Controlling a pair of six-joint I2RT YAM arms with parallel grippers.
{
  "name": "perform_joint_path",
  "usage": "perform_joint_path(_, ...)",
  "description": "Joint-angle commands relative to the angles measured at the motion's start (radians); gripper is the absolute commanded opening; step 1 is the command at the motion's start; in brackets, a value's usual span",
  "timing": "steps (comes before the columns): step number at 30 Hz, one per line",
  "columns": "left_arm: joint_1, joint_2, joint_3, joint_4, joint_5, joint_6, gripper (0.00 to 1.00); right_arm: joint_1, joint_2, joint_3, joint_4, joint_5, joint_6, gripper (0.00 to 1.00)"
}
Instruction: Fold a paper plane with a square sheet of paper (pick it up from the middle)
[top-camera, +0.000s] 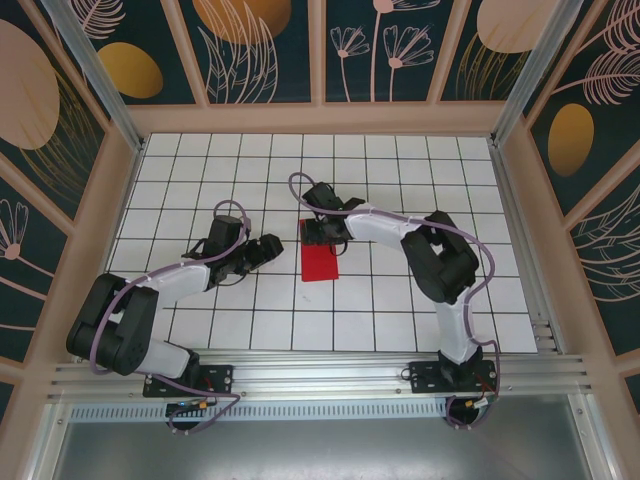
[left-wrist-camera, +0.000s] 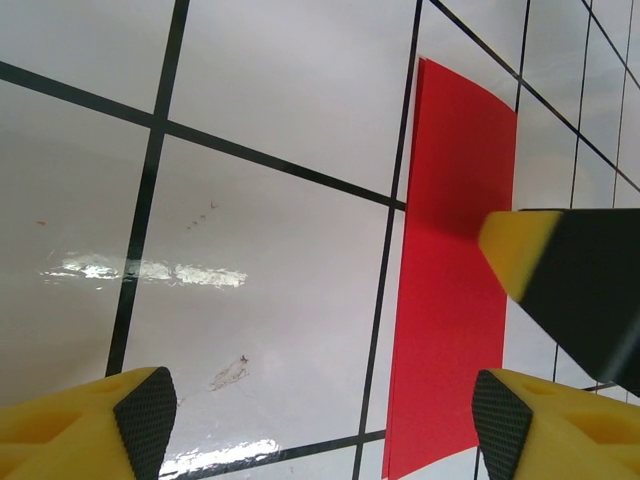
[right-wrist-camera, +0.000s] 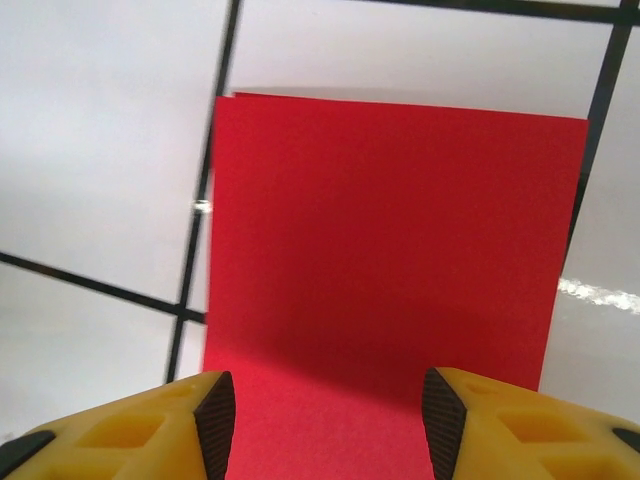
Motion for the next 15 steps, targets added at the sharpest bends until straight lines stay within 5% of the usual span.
perform_joint_path(1, -0.005, 0.013, -0.005, 0.038, 0.034, 0.001, 0.78, 0.005, 0.050, 0.038, -0.048, 0.040, -0.002, 0.55)
perform_joint_path(15, -0.124, 0.056, 0.004, 0.092, 0.150, -0.058, 0.73, -0.087, 0.055, -0.116, 0.082, -0.100, 0.244, 0.43)
